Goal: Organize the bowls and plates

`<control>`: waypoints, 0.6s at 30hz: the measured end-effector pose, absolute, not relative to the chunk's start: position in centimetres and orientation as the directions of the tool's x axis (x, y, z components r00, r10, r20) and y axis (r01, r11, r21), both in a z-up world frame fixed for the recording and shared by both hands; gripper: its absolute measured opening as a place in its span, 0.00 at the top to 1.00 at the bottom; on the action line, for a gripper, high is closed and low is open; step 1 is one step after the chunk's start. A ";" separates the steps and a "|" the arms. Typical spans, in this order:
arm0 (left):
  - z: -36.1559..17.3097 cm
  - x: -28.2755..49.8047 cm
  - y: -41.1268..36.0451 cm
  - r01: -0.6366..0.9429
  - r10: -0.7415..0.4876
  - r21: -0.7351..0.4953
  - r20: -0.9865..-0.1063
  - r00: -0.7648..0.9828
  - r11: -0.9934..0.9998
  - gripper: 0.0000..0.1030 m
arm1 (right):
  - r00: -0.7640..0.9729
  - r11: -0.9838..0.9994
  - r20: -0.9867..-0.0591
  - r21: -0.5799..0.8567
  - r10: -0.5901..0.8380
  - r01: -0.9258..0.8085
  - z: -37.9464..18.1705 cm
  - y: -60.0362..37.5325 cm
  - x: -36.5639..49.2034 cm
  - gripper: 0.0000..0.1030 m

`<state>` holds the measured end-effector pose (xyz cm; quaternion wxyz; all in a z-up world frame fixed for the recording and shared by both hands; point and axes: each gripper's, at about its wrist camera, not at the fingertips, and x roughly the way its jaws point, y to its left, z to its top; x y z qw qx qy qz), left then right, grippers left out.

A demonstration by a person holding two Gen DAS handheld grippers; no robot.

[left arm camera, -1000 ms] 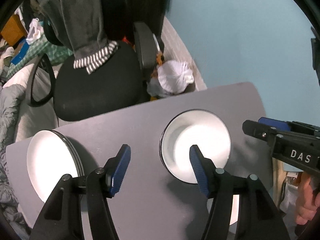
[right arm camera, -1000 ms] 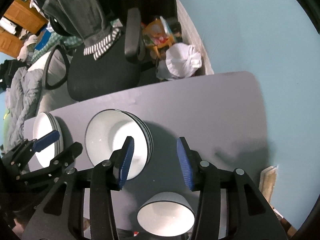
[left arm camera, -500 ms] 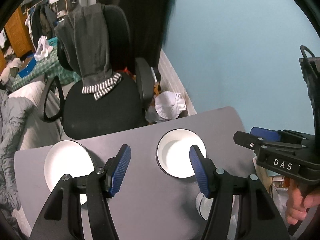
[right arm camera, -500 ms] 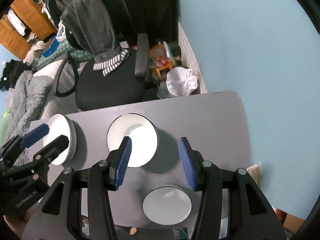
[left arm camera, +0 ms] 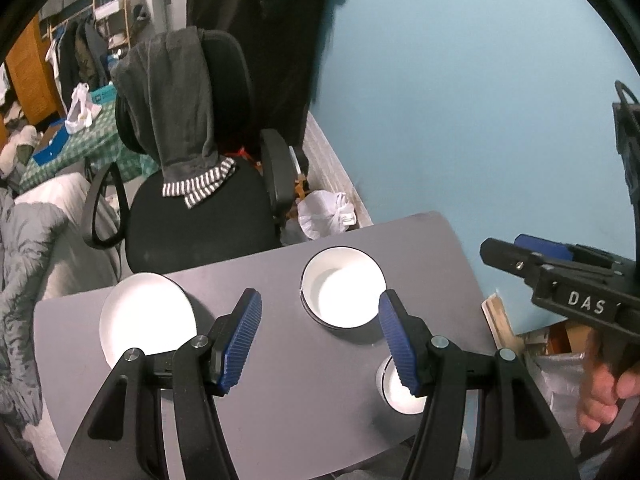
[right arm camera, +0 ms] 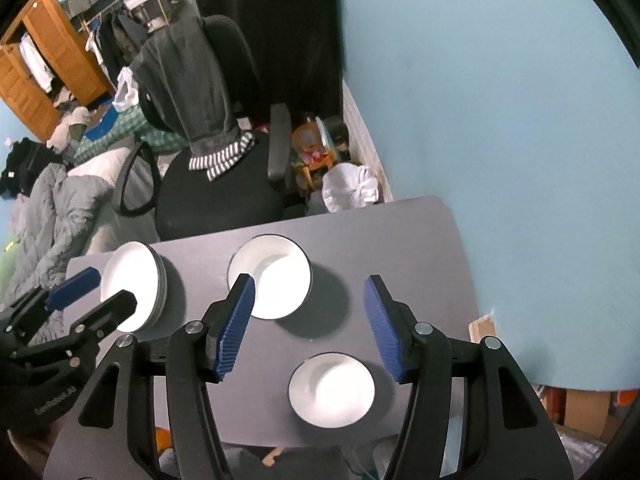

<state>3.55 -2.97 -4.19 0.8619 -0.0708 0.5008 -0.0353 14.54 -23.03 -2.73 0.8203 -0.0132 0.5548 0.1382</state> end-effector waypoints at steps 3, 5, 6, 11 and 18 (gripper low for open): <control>-3.4 2.8 -3.1 0.010 -0.130 -0.145 -0.852 0.508 0.989 0.40 | 0.367 0.963 -0.907 0.125 0.208 -0.238 -1.9 -23.0 13.9 0.45; -3.1 2.4 -3.2 0.022 -0.133 -0.142 -0.851 0.507 0.990 0.40 | 0.375 0.965 -0.904 0.122 0.205 -0.234 -1.4 -23.0 13.5 0.45; -2.9 2.2 -3.2 0.028 -0.136 -0.141 -0.850 0.509 0.990 0.40 | 0.379 0.965 -0.903 0.120 0.204 -0.233 -1.3 -23.0 13.3 0.45; -2.2 1.5 -3.3 0.059 -0.158 -0.149 -0.847 0.508 0.987 0.40 | 0.408 0.968 -0.890 0.119 0.202 -0.220 -0.1 -23.3 12.1 0.44; -1.3 0.8 -4.1 0.122 -0.211 -0.172 -0.834 0.510 0.977 0.40 | 0.411 0.972 -0.888 0.132 0.204 -0.197 0.1 -23.8 11.0 0.44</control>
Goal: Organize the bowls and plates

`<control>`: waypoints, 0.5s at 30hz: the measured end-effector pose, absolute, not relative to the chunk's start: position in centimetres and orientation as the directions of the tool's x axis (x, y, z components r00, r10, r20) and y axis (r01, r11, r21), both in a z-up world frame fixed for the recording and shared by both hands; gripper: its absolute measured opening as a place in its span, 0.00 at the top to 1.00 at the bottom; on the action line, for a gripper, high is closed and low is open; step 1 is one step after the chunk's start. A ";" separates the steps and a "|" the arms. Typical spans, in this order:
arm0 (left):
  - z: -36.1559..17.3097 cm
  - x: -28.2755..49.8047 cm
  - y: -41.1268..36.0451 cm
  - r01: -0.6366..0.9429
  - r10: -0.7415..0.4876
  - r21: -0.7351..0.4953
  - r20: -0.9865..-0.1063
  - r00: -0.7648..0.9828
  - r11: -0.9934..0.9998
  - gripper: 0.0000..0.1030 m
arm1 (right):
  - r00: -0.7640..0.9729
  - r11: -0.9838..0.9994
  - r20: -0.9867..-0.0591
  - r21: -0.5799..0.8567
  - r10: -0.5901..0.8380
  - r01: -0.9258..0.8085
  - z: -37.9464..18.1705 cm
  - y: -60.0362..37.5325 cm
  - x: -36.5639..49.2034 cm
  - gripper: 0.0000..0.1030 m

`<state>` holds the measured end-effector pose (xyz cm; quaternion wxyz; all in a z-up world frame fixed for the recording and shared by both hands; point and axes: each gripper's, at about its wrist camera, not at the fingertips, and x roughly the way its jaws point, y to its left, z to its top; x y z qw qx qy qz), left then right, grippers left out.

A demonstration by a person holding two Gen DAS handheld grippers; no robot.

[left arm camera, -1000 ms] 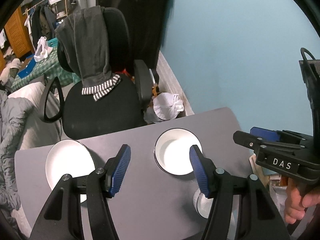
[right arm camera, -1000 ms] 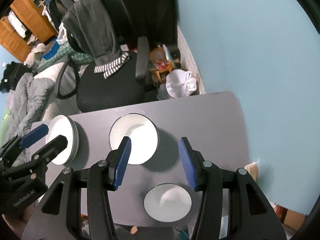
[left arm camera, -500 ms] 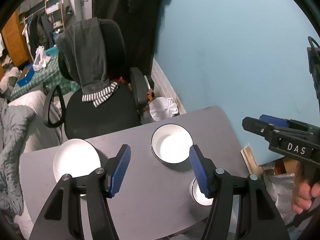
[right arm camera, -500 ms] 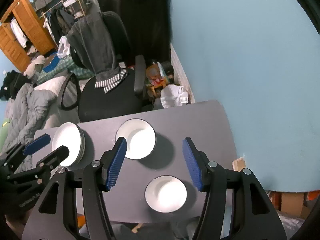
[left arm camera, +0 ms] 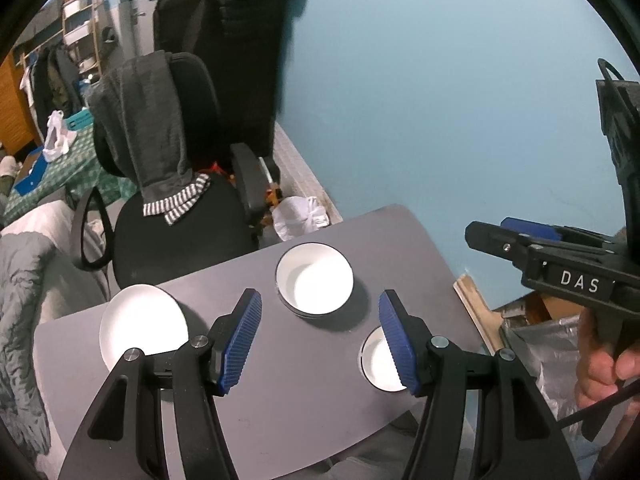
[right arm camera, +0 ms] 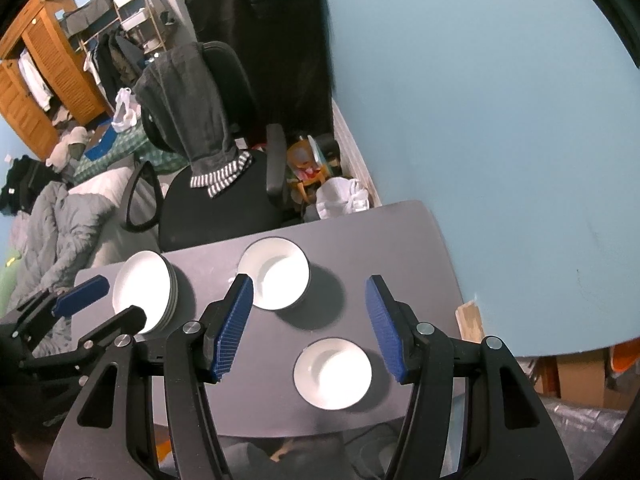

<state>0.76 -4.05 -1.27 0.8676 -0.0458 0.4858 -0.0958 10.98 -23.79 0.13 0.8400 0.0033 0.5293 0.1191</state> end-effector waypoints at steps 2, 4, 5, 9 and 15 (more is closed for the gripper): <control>-1.2 0.7 -4.4 0.138 -0.214 -0.167 -0.833 0.510 0.976 0.40 | 0.412 0.973 -0.888 0.133 0.202 -0.190 0.1 -24.0 10.6 0.44; -1.3 0.7 -4.7 0.156 -0.219 -0.161 -0.834 0.506 0.975 0.40 | 0.413 0.974 -0.889 0.133 0.198 -0.183 0.2 -24.2 10.3 0.45; -1.3 0.7 -4.8 0.163 -0.222 -0.160 -0.835 0.503 0.974 0.40 | 0.413 0.975 -0.889 0.134 0.197 -0.177 0.2 -24.4 10.2 0.45; -1.6 0.7 -5.3 0.188 -0.237 -0.163 -0.840 0.488 0.968 0.40 | 0.411 0.981 -0.893 0.137 0.182 -0.135 0.0 -25.6 10.0 0.44; -3.3 1.3 -6.3 0.220 -0.258 -0.176 -0.860 0.439 0.959 0.40 | 0.393 0.989 -0.908 0.132 0.149 -0.070 -1.2 -27.4 9.5 0.45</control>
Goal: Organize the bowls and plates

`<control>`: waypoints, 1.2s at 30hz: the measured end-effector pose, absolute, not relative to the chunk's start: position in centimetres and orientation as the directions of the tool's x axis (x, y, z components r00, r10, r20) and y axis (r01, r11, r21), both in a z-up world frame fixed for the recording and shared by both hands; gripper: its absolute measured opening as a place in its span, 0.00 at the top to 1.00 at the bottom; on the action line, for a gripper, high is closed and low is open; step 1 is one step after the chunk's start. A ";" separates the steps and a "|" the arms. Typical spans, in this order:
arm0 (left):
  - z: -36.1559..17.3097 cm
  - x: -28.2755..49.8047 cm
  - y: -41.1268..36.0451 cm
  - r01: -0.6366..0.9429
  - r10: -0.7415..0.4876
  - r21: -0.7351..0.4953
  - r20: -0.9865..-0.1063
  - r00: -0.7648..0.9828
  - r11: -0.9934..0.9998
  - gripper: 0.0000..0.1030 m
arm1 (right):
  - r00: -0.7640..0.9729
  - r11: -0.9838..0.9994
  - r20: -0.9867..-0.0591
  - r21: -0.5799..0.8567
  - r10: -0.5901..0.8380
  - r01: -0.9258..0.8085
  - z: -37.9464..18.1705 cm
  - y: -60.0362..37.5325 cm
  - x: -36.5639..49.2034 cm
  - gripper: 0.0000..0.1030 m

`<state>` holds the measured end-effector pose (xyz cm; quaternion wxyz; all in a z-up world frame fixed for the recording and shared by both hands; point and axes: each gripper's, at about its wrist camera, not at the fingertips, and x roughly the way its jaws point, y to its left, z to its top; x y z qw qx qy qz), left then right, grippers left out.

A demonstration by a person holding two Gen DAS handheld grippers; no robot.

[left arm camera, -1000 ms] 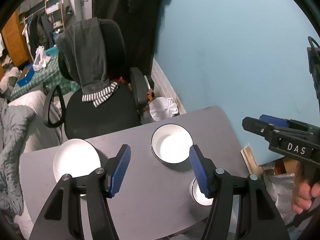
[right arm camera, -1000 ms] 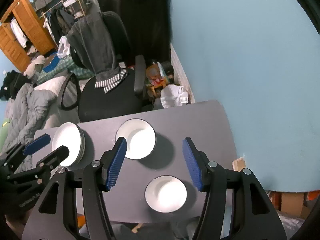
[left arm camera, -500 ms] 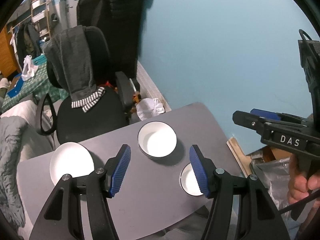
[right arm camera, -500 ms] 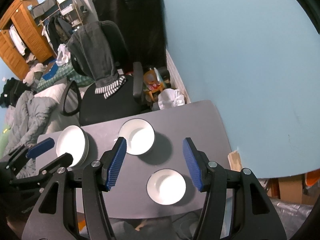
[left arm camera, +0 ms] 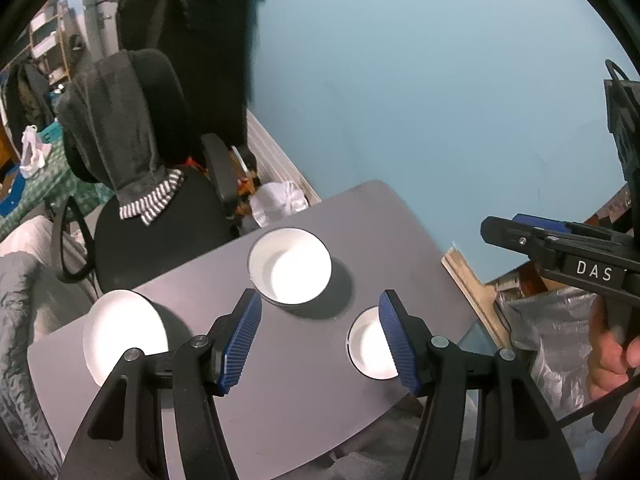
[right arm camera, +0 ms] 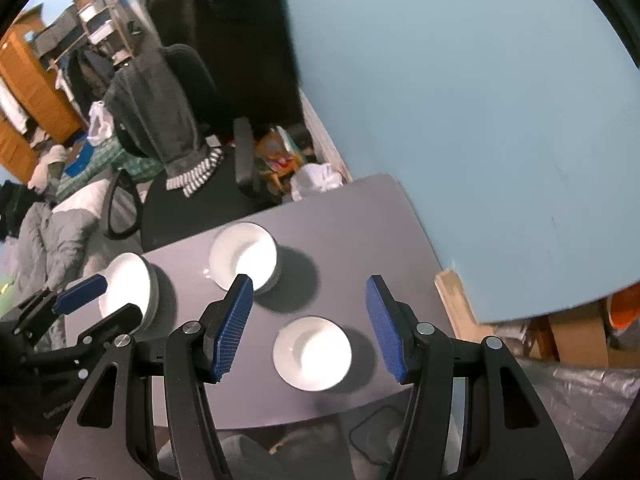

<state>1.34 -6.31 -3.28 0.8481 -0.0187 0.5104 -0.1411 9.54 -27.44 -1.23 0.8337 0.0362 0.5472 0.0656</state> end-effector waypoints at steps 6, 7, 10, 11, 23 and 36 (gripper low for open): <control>-6.4 2.4 -8.0 0.267 -0.273 -0.181 -0.890 0.365 0.946 0.40 | 0.349 0.988 -0.926 0.152 0.146 -0.010 -4.1 -29.4 8.8 0.44; -6.8 2.5 -8.3 0.271 -0.272 -0.181 -0.896 0.350 0.945 0.40 | 0.341 0.987 -0.928 0.158 0.149 -0.002 -4.6 -29.7 8.6 0.45; -8.6 3.1 -9.0 0.289 -0.282 -0.192 -0.908 0.311 0.938 0.40 | 0.320 0.985 -0.934 0.173 0.157 0.021 -6.3 -30.6 8.4 0.44; -9.2 3.3 -9.2 0.290 -0.272 -0.184 -0.915 0.297 0.939 0.40 | 0.314 0.984 -0.936 0.177 0.158 0.031 -7.0 -30.9 8.3 0.44; -16.8 4.3 -11.3 0.323 -0.247 -0.180 -0.952 0.181 0.929 0.40 | 0.198 0.976 -0.964 0.197 0.175 0.094 -16.2 -32.6 7.6 0.44; -23.6 4.7 -12.1 0.252 -0.229 -0.207 -0.972 0.060 0.945 0.42 | 0.089 0.969 -0.972 0.227 0.219 0.093 -23.3 -32.1 7.3 0.44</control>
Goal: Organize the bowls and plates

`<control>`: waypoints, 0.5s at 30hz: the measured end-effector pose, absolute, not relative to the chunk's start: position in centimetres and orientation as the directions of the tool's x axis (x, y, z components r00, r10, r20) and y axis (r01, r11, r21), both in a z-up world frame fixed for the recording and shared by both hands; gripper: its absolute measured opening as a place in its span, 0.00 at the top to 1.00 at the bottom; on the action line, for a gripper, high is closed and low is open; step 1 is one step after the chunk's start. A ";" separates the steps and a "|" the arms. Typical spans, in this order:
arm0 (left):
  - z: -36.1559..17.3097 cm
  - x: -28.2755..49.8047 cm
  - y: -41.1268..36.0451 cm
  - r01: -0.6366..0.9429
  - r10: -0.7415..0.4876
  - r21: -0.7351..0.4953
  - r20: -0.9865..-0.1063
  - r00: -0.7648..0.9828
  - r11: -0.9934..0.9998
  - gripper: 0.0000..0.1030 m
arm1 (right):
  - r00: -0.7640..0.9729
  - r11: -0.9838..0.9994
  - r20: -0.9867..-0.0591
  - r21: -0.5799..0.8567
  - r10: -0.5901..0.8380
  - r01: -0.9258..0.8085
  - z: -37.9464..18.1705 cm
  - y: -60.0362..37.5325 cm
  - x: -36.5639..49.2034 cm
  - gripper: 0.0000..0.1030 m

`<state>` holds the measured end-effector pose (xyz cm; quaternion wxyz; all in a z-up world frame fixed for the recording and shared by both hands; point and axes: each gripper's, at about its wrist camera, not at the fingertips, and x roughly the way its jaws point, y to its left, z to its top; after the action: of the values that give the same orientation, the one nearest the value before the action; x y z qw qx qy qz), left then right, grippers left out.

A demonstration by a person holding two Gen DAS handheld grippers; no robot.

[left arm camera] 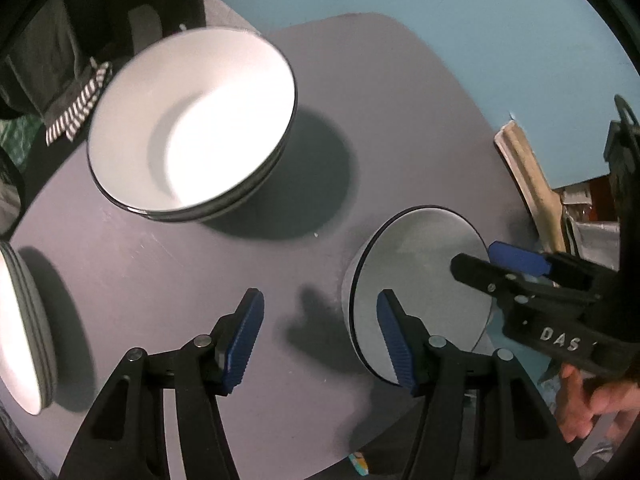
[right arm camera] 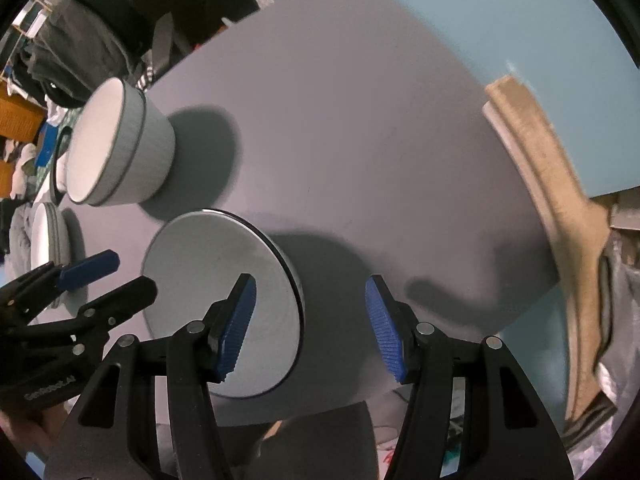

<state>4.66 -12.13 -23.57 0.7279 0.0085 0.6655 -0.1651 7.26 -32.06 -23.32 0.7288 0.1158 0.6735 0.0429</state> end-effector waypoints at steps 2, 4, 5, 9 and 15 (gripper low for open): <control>-23.9 4.6 -12.2 0.242 -0.226 -0.206 -0.972 0.057 0.948 0.43 | 0.081 0.968 -0.971 0.231 0.224 0.099 -24.0 -32.3 7.1 0.44; -24.3 4.6 -12.3 0.244 -0.225 -0.206 -0.973 0.054 0.948 0.44 | 0.074 0.966 -0.971 0.235 0.228 0.104 -24.6 -32.5 7.0 0.45; -24.4 4.5 -12.3 0.246 -0.223 -0.203 -0.973 0.055 0.948 0.44 | 0.069 0.966 -0.971 0.237 0.230 0.105 -24.8 -32.6 6.9 0.45; -25.3 4.5 -12.6 0.242 -0.212 -0.197 -0.977 0.039 0.950 0.52 | 0.060 0.967 -0.971 0.235 0.230 0.102 -25.2 -32.7 6.8 0.45; -26.2 4.4 -12.5 0.220 -0.228 -0.219 -0.974 0.017 0.951 0.63 | 0.051 0.967 -0.970 0.240 0.236 0.091 -25.2 -32.7 6.8 0.54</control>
<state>4.35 -12.47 -26.22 0.7129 -0.0028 0.6834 -0.1571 6.80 -32.66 -25.24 0.7150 0.1190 0.6870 0.0509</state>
